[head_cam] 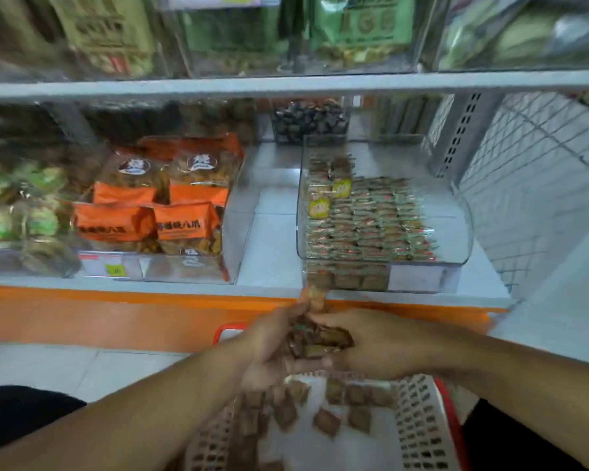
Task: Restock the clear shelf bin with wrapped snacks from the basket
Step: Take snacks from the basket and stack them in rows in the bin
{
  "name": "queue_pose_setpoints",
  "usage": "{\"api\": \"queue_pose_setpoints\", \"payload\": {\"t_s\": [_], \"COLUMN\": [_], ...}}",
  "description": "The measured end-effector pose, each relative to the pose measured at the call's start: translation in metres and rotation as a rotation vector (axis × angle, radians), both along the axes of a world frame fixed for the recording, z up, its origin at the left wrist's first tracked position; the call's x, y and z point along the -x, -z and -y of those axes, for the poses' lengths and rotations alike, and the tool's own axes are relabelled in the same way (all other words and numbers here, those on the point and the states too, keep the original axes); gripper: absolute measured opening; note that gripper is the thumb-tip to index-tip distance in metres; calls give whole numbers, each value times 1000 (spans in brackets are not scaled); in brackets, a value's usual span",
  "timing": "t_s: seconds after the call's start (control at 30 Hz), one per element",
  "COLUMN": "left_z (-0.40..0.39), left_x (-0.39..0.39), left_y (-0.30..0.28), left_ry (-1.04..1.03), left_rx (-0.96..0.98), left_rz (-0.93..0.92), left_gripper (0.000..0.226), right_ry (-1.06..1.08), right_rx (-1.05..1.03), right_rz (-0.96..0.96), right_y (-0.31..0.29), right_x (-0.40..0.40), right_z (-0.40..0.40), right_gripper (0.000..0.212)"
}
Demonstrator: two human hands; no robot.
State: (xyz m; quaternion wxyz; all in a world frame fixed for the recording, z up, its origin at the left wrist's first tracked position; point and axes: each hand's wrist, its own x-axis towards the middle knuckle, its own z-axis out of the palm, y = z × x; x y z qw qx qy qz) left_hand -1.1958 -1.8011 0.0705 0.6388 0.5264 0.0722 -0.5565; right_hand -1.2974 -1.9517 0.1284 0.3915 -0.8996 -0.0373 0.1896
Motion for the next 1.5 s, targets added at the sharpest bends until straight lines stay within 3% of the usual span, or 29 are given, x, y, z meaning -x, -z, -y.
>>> {"api": "queue_pose_setpoints", "payload": {"t_s": [0.17,0.37,0.43,0.5,0.6,0.67,0.87,1.03,1.07,1.13,1.2,1.37,1.5], "left_z": [-2,10,15,17,18,19,23,22,21,17,15,14,14], "left_x": [-15,-17,-19,-22,-24,-21,-10,-12,-15,-21,-26,-32,-34], "left_y": [-71,-96,-100,-105,-108,-108,-100,-97,-98,-101,-106,-116,-116], "left_ry": [-38,-125,-137,-116,-34,22,91,8,-24,-93,-135,-27,26], "left_rx": [159,272,288,297,313,327,333,274,271,266,274,275,273], "left_rz": [171,326,354,390,408,390,324,70,17,-40,-50,63,96], "left_gripper": [40,34,30,28,29,30,33,28,29,37,44,41,31], "right_ry": [322,416,475,530,601,598,703,676,677,627,492,310,223], "right_rx": [-455,-279,-329,-515,-886,-945,-838,-865,-767,-349,-64,50,77], "right_rz": [78,293,321,250,75,35,83,253,373,673,822,803,667], "right_y": [-53,-76,-78,-80,-76,-71,-55,-58,-60,-64,-63,-58,-61], "right_x": [1,-10,-9,-9,-15,-18,-21,-28,-30,-30,-29,-25,-21], "right_z": [8,32,43,50,50,45,30,17,18,26,32,37,45], "right_gripper": [42,54,65,70,60,50,26,30,30,36,48,61,74]}}
